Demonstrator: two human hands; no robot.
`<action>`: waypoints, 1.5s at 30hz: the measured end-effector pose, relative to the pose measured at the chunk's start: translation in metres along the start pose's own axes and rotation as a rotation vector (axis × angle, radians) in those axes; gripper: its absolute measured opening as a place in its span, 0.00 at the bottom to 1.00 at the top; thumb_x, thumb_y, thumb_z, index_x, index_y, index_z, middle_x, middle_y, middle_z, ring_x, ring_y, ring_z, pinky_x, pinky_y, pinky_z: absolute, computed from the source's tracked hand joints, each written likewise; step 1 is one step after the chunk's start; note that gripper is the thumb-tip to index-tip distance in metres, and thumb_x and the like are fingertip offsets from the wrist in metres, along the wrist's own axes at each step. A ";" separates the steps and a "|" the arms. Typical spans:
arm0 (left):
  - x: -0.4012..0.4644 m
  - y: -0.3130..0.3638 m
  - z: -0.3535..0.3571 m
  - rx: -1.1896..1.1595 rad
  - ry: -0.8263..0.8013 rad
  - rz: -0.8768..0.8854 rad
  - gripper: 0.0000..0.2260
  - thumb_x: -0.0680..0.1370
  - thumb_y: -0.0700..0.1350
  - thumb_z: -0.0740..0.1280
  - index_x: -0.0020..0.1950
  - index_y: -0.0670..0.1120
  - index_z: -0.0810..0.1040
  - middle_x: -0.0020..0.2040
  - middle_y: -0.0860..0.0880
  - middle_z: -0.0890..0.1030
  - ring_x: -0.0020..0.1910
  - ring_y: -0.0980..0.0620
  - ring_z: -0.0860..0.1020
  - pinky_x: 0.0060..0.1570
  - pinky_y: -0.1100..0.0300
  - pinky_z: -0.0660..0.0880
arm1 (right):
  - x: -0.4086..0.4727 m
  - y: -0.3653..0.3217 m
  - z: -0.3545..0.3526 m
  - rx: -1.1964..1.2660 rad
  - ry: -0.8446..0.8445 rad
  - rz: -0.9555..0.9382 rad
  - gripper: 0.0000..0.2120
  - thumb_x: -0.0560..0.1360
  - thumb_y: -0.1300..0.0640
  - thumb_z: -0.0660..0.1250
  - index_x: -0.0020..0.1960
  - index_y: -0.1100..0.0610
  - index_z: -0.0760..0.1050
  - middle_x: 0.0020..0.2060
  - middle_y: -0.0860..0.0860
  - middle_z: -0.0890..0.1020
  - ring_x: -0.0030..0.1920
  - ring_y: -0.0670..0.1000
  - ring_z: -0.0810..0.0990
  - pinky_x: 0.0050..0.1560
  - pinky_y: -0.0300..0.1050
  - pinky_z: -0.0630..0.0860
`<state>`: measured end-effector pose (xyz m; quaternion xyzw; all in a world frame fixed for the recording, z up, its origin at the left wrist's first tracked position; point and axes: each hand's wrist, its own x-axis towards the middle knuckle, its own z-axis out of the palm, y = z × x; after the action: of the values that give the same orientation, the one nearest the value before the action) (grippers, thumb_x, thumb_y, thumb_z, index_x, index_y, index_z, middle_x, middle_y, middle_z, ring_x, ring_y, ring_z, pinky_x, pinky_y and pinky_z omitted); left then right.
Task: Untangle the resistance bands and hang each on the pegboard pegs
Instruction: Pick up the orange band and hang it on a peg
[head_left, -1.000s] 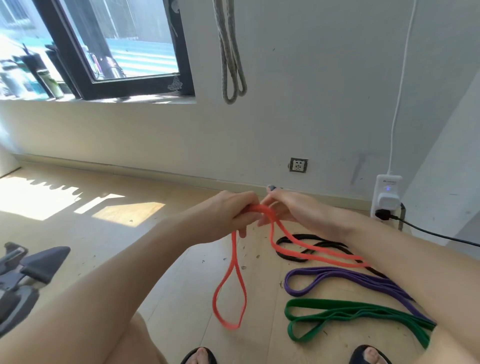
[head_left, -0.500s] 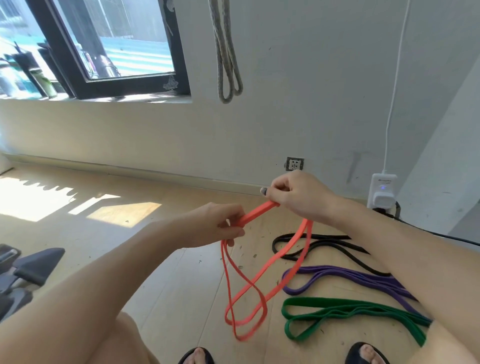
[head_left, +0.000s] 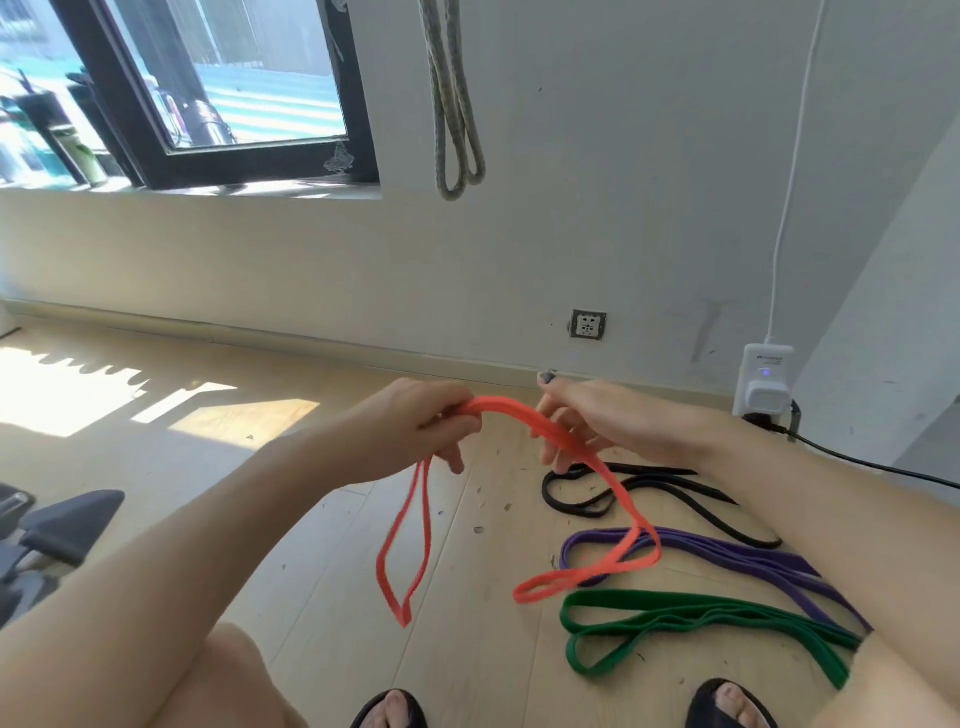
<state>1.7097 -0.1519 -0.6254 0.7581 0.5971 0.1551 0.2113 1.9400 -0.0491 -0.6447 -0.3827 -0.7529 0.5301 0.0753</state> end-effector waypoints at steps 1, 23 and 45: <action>0.001 0.003 0.000 -0.023 0.004 0.004 0.09 0.85 0.46 0.62 0.49 0.44 0.75 0.40 0.52 0.84 0.42 0.62 0.85 0.49 0.54 0.82 | 0.001 -0.003 0.006 0.038 -0.025 -0.025 0.32 0.84 0.37 0.48 0.51 0.61 0.80 0.42 0.59 0.87 0.43 0.56 0.86 0.56 0.53 0.80; -0.010 -0.046 -0.007 0.096 -0.152 -0.228 0.06 0.83 0.50 0.65 0.47 0.57 0.79 0.43 0.58 0.86 0.48 0.59 0.84 0.57 0.45 0.80 | 0.004 -0.004 -0.009 -0.463 0.126 -0.197 0.04 0.73 0.57 0.73 0.45 0.49 0.82 0.34 0.46 0.84 0.36 0.46 0.82 0.42 0.46 0.79; 0.005 -0.012 -0.001 -0.171 0.066 -0.022 0.03 0.82 0.49 0.67 0.50 0.53 0.76 0.45 0.55 0.86 0.47 0.54 0.86 0.55 0.41 0.81 | -0.005 -0.024 0.005 -0.342 0.232 -0.288 0.13 0.72 0.61 0.75 0.54 0.50 0.79 0.43 0.47 0.86 0.44 0.45 0.85 0.53 0.51 0.83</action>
<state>1.7010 -0.1445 -0.6308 0.7252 0.5966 0.2279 0.2572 1.9287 -0.0594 -0.6251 -0.3368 -0.8647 0.3313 0.1704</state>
